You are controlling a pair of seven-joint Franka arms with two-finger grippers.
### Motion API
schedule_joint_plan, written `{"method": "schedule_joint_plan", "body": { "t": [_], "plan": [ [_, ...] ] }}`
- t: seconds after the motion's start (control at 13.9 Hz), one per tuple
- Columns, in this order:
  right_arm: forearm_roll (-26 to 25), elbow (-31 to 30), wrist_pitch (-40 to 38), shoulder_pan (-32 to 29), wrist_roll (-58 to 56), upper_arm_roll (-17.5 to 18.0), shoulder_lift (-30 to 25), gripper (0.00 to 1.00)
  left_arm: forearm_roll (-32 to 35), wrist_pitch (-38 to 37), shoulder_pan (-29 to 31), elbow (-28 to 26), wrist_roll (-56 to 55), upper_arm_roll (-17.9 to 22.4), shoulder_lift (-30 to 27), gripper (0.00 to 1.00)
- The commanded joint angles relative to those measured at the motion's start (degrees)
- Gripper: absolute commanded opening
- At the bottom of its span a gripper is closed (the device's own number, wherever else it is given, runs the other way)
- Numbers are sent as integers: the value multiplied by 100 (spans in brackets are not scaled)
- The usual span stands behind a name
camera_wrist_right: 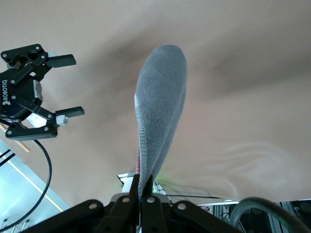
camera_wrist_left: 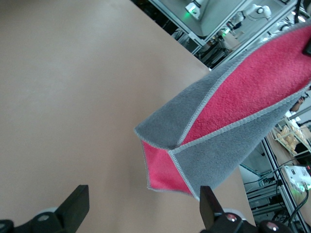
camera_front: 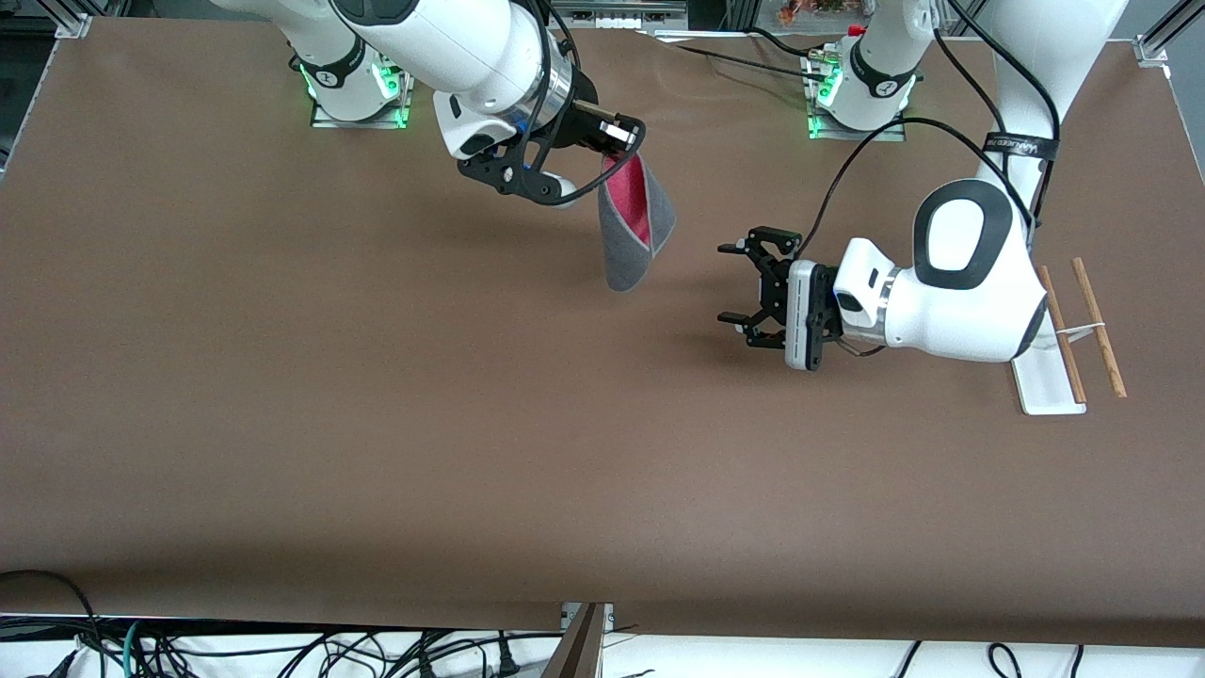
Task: Pass towel and hang on rack
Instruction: 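Carry the towel up with the right gripper while the left gripper approaches, then close the left gripper on the hanging towel below the right gripper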
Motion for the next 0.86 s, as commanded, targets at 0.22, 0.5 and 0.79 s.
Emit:
{"method": "schedule_joint_plan", "body": {
  "t": [0.22,0.5,0.79],
  "plan": [
    [100,159,10,-5,208,18,74,0,-556,768,-378,-282,569,-118,-110,100],
    [92,159,10,-5,217,27,66,0,-600,1659,-378,-653,569,-567,-243,100],
    [92,159,10,-5,217,27,66,0,-1626,1956,-413,-1065,1058,-787,-243,100]
  ]
}}
